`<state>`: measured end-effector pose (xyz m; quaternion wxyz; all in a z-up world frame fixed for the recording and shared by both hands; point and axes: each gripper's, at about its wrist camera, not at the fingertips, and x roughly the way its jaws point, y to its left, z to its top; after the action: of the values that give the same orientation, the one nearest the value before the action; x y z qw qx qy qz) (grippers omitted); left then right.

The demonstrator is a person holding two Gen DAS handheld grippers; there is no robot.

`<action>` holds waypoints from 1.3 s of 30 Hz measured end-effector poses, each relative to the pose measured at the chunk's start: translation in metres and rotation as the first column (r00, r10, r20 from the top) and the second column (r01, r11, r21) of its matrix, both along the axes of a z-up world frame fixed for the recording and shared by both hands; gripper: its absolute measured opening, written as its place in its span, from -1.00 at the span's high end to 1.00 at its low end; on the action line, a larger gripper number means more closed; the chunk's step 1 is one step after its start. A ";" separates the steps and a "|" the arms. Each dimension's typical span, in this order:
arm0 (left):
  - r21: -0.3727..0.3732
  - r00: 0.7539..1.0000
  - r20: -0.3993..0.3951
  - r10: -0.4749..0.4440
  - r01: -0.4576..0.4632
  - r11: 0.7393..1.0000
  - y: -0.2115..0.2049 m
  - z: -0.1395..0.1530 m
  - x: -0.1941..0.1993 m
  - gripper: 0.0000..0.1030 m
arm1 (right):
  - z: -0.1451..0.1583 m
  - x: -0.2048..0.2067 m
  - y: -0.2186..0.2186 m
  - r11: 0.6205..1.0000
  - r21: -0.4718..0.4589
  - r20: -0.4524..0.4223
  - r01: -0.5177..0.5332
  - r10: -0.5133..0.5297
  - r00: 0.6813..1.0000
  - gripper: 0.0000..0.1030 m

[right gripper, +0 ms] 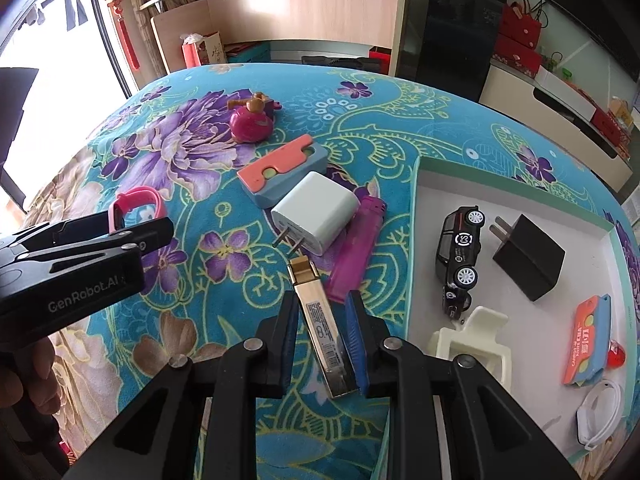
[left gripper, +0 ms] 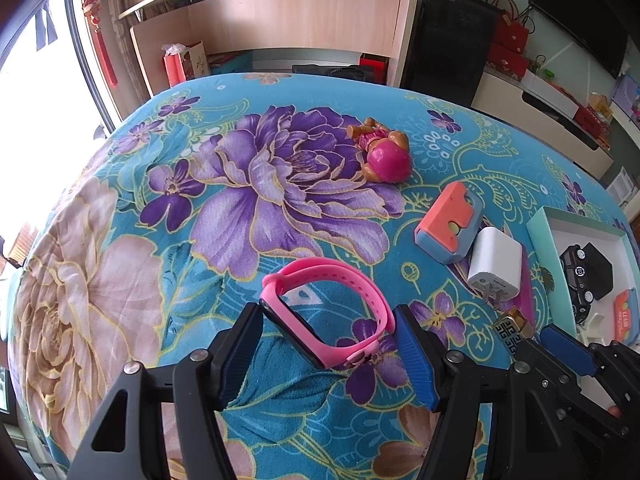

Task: Organize rigid objects
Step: 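Grasp the gold USB stick with the right tool while the left tool holds the band, then carry the USB stick over the tray with the right tool while the left tool carries the band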

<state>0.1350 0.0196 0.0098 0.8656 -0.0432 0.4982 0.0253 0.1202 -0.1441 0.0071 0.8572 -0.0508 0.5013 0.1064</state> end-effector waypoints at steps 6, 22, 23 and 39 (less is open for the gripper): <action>0.000 1.000 -0.005 -0.005 0.005 1.000 -0.002 -0.001 0.001 -0.35 | -0.009 0.002 0.004 1.000 -0.021 -0.030 -0.010 0.010 0.999 0.51; 0.017 0.999 -0.022 -0.029 0.029 0.999 -0.009 -0.008 0.001 -0.35 | -0.013 0.003 0.011 1.000 -0.012 -0.036 -0.028 0.027 0.999 0.62; 0.018 0.999 -0.023 -0.031 0.031 0.999 -0.010 -0.008 0.001 -0.35 | -0.013 0.002 0.011 1.000 -0.012 -0.034 -0.029 0.028 0.999 0.65; 0.023 0.997 0.055 -0.050 0.049 0.999 -0.019 0.017 -0.006 -0.35 | 0.012 -0.004 -0.003 0.999 0.046 0.036 0.011 -0.013 0.999 0.69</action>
<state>0.1288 0.0006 0.0266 0.8798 -0.0221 0.4747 0.0079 0.1163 -0.1471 0.0188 0.8676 -0.0302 0.4835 0.1116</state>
